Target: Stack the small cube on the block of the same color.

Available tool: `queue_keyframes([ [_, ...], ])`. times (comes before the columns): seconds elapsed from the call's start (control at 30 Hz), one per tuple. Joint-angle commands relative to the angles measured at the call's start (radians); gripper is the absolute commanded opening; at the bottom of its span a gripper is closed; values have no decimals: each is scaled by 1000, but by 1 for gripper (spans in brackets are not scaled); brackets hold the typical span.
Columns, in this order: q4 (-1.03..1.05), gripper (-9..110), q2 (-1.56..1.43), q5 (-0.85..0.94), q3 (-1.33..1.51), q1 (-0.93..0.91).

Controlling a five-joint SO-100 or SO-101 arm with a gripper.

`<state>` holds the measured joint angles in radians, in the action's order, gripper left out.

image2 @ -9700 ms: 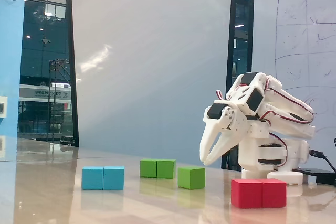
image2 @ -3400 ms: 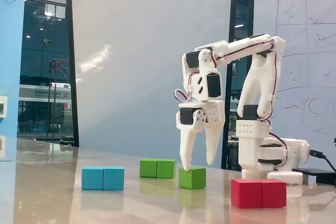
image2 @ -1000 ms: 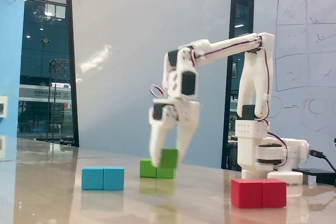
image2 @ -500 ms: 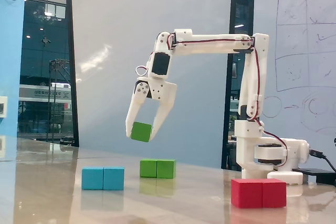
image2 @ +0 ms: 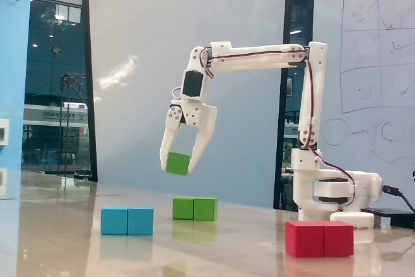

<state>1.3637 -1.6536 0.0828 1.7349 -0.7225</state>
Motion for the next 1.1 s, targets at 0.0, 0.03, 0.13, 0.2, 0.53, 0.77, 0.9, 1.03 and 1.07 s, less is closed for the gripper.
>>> queue_keyframes([
  [0.0, 11, 5, 14, 11, -98, -18],
  [0.03, 11, 5, 25, 11, -98, -15],
  [0.13, 11, 5, 57, 9, -98, -11],
  [0.2, 11, 5, 75, 9, -98, -11],
  [0.53, 11, 5, 149, 9, -98, -18],
  [0.77, 11, 5, 156, 14, -98, -11],
  [0.9, 11, 5, 158, 57, -97, -6],
  [1.03, 11, 5, 158, 78, -97, -15],
  [1.07, 11, 5, 158, 78, -97, -15],
])
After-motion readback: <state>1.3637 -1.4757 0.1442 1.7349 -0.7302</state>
